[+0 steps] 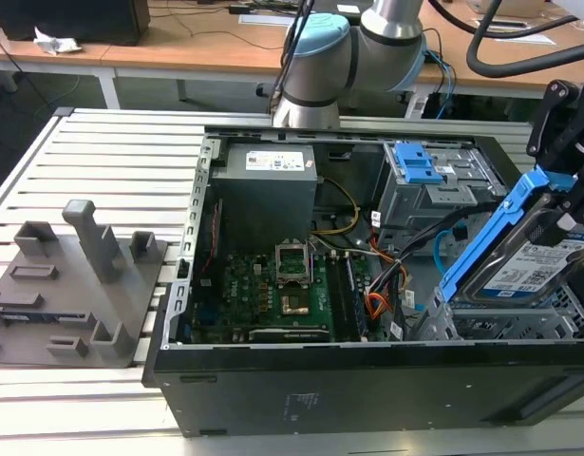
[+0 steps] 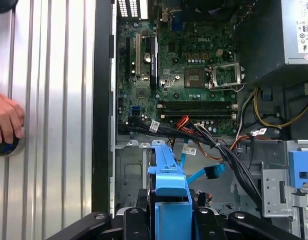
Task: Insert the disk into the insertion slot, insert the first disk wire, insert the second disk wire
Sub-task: 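Insert the disk into the insertion slot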
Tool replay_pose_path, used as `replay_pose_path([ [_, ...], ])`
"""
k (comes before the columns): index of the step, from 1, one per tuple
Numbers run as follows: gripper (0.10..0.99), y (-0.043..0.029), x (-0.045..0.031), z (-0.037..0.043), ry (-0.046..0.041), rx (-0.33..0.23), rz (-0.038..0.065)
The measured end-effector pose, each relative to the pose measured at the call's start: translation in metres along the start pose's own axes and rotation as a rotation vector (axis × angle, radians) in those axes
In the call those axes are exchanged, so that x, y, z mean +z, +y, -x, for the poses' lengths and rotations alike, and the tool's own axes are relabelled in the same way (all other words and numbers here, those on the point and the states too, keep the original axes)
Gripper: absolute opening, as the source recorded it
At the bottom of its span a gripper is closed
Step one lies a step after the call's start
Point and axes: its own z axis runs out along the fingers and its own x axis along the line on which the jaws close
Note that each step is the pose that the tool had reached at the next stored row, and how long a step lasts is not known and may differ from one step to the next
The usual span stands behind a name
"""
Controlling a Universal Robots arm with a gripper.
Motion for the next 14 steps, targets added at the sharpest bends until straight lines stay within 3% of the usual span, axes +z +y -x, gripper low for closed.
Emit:
replay_pose_path([
  [3,0.365,0.0,0.0,0.0,0.0024,0.0,0.0],
  [5,0.365,0.0001,-0.0087,0.0,0.0039,0.0,0.0],
  [6,0.365,-0.0019,-0.0092,-0.0001,0.0046,0.001,0.002],
  [11,0.365,-0.0087,-0.0068,0.0001,0.0051,0.0,0.017],
  [14,0.365,-0.0092,-0.0048,0.0001,0.0053,0.0,0.018],
])
